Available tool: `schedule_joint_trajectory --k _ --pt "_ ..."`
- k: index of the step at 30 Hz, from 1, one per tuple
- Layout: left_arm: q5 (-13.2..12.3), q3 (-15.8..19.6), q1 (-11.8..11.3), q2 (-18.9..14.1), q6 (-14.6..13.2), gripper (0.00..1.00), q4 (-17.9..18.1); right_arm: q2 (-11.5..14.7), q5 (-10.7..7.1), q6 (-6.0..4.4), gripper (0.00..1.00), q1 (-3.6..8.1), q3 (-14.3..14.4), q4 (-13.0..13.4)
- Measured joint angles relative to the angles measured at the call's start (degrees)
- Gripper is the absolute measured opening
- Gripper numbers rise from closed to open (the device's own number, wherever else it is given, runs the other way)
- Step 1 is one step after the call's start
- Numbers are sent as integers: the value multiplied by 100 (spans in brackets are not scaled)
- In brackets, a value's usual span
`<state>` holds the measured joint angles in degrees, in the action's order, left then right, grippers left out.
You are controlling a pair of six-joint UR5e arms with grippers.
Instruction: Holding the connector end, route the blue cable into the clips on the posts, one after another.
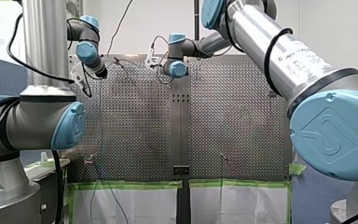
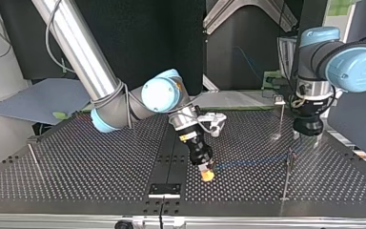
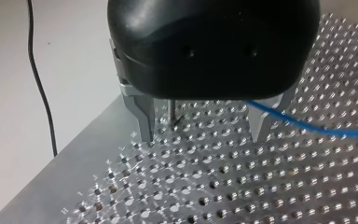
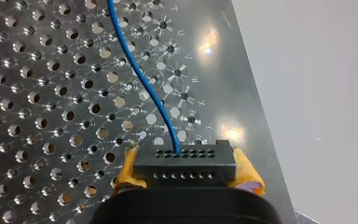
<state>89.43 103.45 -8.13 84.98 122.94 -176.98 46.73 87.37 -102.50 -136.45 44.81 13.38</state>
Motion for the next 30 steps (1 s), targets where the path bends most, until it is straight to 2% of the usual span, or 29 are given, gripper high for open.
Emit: schedule_joint_trajectory --k 8,12,16,25,30 --pt "-212 361 31 -283 -112 100 -191 0 0 0 0 -8 1 0" --pt "-241 440 41 -464 -85 100 -225 0 4 0 0 -14 3 0" --pt "-245 454 50 -475 -118 100 -227 0 1 0 0 -13 4 -9" --pt "-406 457 52 -563 -491 100 -133 0 0 0 0 -12 2 -20" --pt "-424 456 49 -703 -743 100 -222 0 0 0 0 3 3 -25"
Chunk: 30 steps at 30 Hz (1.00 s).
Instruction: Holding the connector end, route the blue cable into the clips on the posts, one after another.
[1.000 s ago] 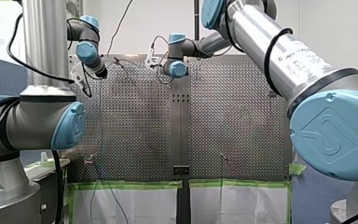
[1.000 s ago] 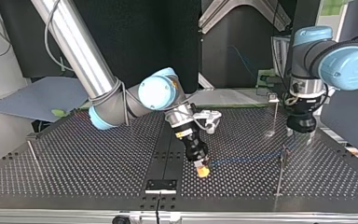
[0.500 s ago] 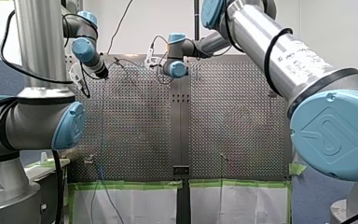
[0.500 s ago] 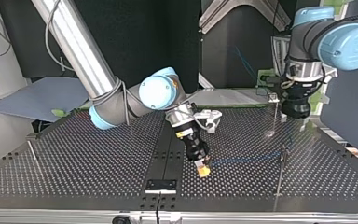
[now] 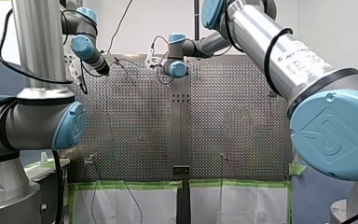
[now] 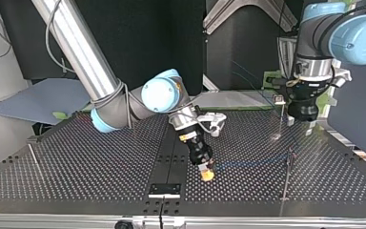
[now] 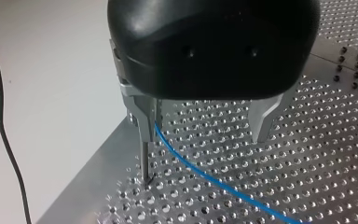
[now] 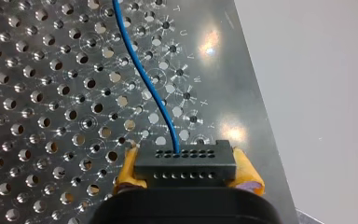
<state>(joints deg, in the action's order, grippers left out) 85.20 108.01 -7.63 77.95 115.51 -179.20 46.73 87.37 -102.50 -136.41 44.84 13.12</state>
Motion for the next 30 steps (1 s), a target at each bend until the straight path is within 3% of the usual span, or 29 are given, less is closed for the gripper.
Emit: schedule_joint_trajectory --k 7,18,30 --pt "-5 -12 10 -247 -376 100 -341 -1 0 0 0 15 -1 -1" --pt "-492 -496 48 -211 -941 100 -521 -6 1 6 0 30 0 -1" --pt "-573 -641 137 -108 -1040 100 -614 -8 -1 9 0 31 2 -10"
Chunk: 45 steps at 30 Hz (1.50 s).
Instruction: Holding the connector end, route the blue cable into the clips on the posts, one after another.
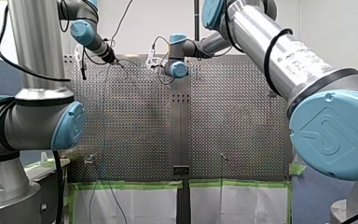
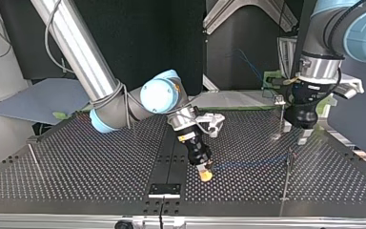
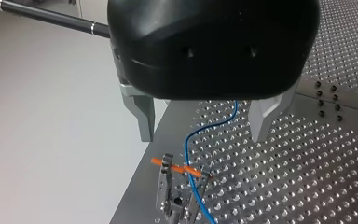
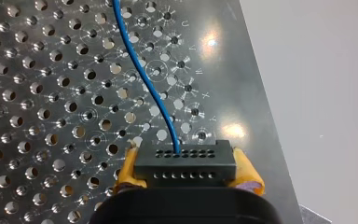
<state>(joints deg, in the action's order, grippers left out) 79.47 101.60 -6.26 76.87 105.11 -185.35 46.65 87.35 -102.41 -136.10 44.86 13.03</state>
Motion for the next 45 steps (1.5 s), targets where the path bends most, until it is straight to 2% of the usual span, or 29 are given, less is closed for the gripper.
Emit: schedule_joint_trajectory --k 14,31,40,45 --pt "17 -2 41 4 -42 100 13 -1 -15 5 0 -30 -2 3" --pt "15 -3 60 4 -54 100 22 -10 -19 9 0 -2 -2 8" --pt "-7 -7 171 103 -398 100 79 -10 -18 9 0 1 -3 8" --pt "4 -156 309 218 -588 100 74 -10 -16 9 0 4 -2 9"
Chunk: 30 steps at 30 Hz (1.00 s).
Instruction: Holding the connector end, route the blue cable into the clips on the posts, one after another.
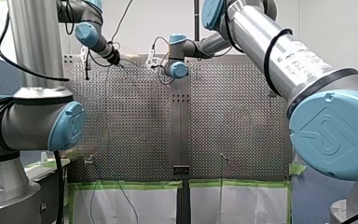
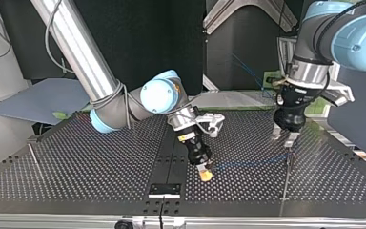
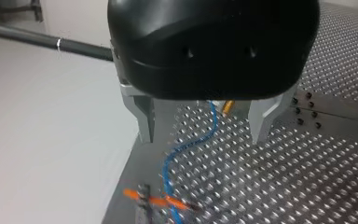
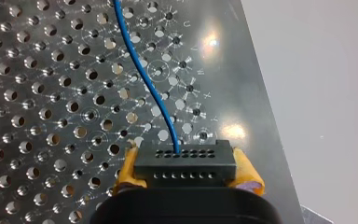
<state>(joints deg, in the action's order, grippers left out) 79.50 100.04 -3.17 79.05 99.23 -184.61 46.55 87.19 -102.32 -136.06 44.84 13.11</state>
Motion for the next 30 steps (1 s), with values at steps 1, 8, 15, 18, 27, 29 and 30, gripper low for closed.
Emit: schedule_joint_trajectory --k 1,8,15,18,27,29,30 --pt "9 -41 20 4 -7 100 0 0 0 0 0 0 0 2" --pt "68 -305 141 136 -2 100 19 0 3 0 0 1 0 14" --pt "114 -371 257 446 -152 100 36 -4 1 0 0 10 -1 13" --pt "163 -451 312 573 -177 100 47 -4 -3 0 0 10 -2 11" --pt "455 -889 452 881 -39 100 118 -3 -5 0 0 16 -2 22" --pt "517 -965 478 987 -43 100 123 -1 -7 0 0 15 -2 19" --pt "540 -985 487 1028 -47 100 129 -1 -7 0 0 15 -2 18"
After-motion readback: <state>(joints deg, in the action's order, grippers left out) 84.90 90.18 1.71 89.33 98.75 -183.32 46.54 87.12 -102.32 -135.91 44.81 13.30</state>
